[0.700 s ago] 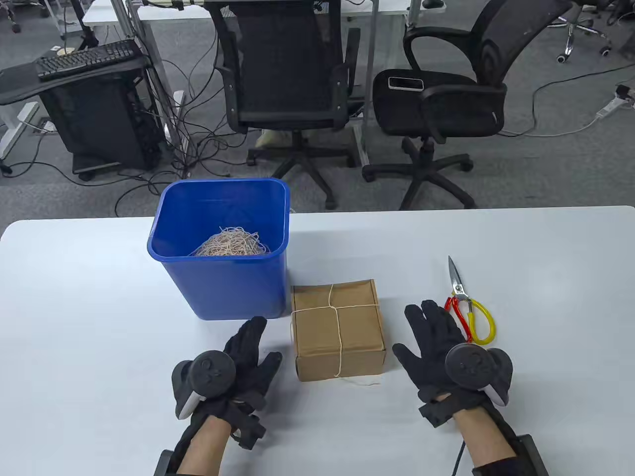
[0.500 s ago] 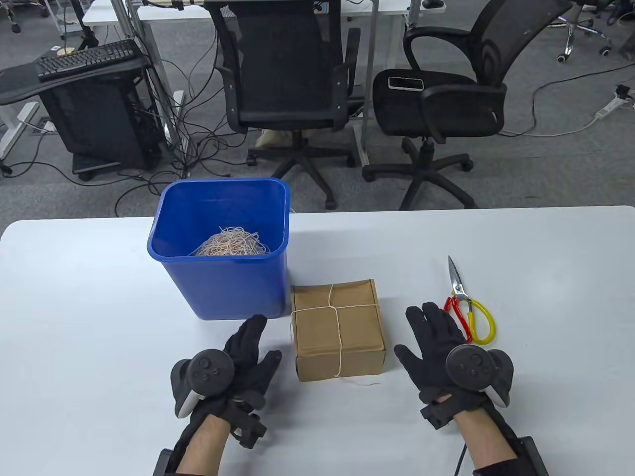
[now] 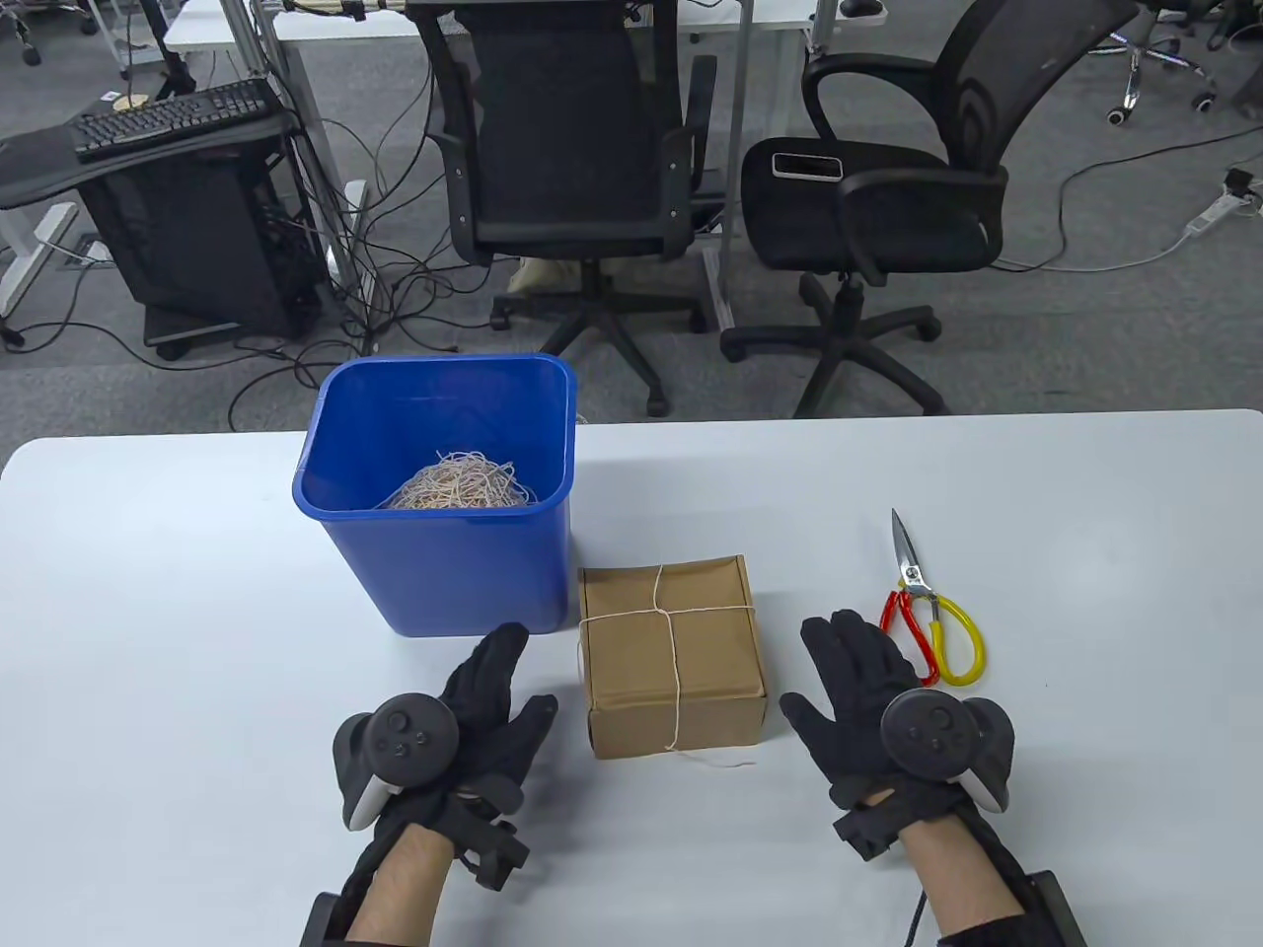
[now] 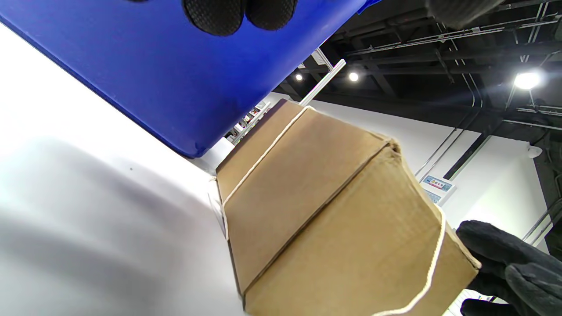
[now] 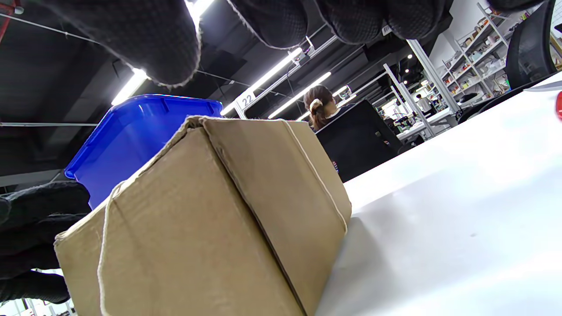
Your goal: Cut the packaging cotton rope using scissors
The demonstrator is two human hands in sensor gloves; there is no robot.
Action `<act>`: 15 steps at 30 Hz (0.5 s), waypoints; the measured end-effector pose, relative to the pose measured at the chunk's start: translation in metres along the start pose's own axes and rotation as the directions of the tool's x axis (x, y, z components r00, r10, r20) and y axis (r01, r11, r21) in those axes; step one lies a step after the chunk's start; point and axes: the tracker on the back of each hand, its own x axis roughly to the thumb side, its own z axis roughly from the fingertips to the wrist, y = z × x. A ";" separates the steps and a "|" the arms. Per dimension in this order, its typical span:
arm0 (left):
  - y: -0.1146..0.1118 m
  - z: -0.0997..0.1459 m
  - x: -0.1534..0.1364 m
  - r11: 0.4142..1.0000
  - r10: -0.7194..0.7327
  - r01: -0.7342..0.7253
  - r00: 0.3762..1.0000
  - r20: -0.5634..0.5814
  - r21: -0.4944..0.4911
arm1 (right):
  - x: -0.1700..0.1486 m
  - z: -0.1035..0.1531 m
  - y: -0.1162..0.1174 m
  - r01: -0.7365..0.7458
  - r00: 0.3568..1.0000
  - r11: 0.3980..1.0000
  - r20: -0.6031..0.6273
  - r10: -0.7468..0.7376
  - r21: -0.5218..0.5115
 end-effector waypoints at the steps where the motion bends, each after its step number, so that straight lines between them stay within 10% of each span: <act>1: 0.001 0.000 0.000 1.000 0.008 -0.008 1.000 0.007 0.003 | 0.000 0.000 0.000 0.000 1.000 1.000 0.001 0.000 0.001; 15: -0.001 0.001 -0.008 1.000 0.007 -0.007 1.000 -0.004 -0.014 | 0.009 -0.003 -0.007 0.024 0.999 0.999 0.044 -0.022 -0.046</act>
